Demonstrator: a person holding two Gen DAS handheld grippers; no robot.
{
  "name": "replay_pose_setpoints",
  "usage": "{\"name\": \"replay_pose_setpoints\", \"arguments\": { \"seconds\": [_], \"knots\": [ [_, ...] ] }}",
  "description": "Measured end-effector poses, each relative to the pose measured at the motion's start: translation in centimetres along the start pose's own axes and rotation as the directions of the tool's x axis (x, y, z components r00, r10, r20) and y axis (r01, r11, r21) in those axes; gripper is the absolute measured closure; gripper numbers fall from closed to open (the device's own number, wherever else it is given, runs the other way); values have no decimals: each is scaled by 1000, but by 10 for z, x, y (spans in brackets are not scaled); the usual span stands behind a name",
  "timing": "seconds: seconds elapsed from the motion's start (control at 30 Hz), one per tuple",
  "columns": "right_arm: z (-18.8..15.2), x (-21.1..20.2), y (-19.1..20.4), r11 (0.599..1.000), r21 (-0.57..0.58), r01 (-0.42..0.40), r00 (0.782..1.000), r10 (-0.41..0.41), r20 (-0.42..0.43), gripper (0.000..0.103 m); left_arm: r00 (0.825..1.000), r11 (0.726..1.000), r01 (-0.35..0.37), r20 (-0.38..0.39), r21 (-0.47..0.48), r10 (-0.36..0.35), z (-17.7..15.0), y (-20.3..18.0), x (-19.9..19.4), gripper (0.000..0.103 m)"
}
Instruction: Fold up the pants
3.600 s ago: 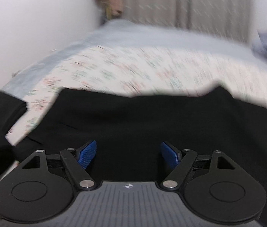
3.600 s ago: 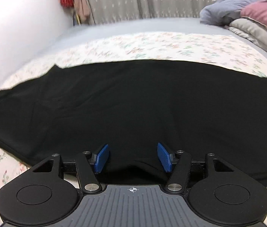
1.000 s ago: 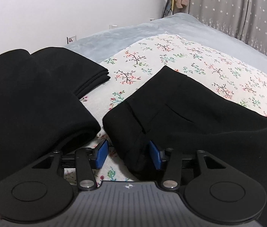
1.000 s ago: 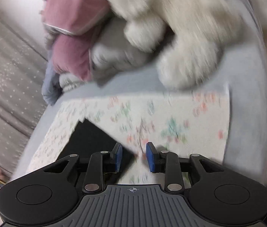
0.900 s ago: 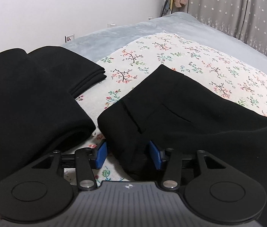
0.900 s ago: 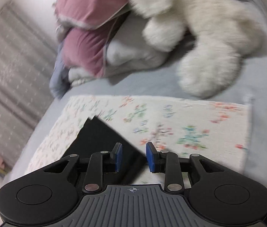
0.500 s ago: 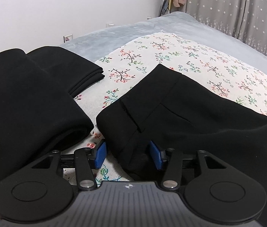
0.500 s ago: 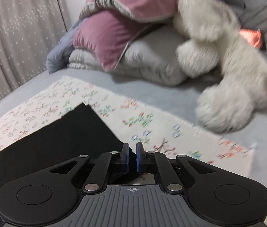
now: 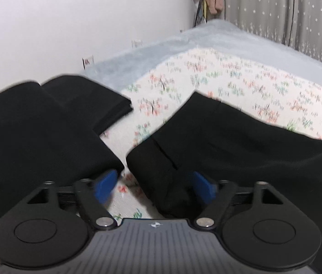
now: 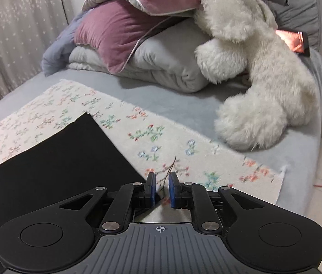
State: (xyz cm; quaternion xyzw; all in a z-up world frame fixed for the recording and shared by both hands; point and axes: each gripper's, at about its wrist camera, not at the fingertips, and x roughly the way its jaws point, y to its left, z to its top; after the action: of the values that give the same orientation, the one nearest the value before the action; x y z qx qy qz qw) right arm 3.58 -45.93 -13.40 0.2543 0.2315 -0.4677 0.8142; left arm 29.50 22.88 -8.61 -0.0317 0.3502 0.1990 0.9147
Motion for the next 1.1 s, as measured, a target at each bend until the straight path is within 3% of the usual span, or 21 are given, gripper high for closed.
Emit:
{"name": "replay_pose_setpoints", "arguments": {
  "seconds": [0.13,0.2,0.27,0.4,0.5,0.57,0.67,0.73,0.8,0.9,0.93,1.1],
  "knots": [
    [25,-7,27,990,-125,-67,997,71,26,86,986,994,-90,144,54,81,3,-17,-36,8],
    [38,-6,49,966,-227,-126,991,132,12,77,974,990,-106,211,90,85,3,-30,-50,6],
    [48,3,70,929,-314,-197,980,193,-45,66,967,987,-92,246,132,58,2,-45,-58,6],
    [32,24,113,807,-521,-277,961,240,-139,66,962,981,-4,267,193,-48,-6,-73,-67,6],
    [2,32,138,717,-603,-350,937,277,-215,66,954,951,140,220,274,-204,-20,-100,-69,7],
    [-15,26,157,660,-637,-398,917,317,-244,66,936,926,233,189,296,-296,-28,-115,-70,7],
    [-32,13,179,582,-651,-487,867,411,-281,63,908,889,352,122,293,-400,-36,-136,-65,7],
    [-44,12,190,542,-658,-522,847,423,-323,63,902,873,401,48,279,-429,-42,-147,-52,7],
    [-51,12,196,513,-695,-503,854,421,-307,61,913,876,394,-13,277,-407,-46,-154,-34,7],
    [-40,25,190,548,-642,-536,839,433,-330,59,942,907,335,-71,256,-327,-51,-152,-7,7],
    [-35,29,182,570,-620,-539,839,432,-332,59,939,909,343,-66,237,-337,-52,-148,-4,6],
    [-1,56,141,700,-532,-476,880,380,-287,59,945,916,327,-61,233,-322,-49,-139,-5,6]
  ]
}}
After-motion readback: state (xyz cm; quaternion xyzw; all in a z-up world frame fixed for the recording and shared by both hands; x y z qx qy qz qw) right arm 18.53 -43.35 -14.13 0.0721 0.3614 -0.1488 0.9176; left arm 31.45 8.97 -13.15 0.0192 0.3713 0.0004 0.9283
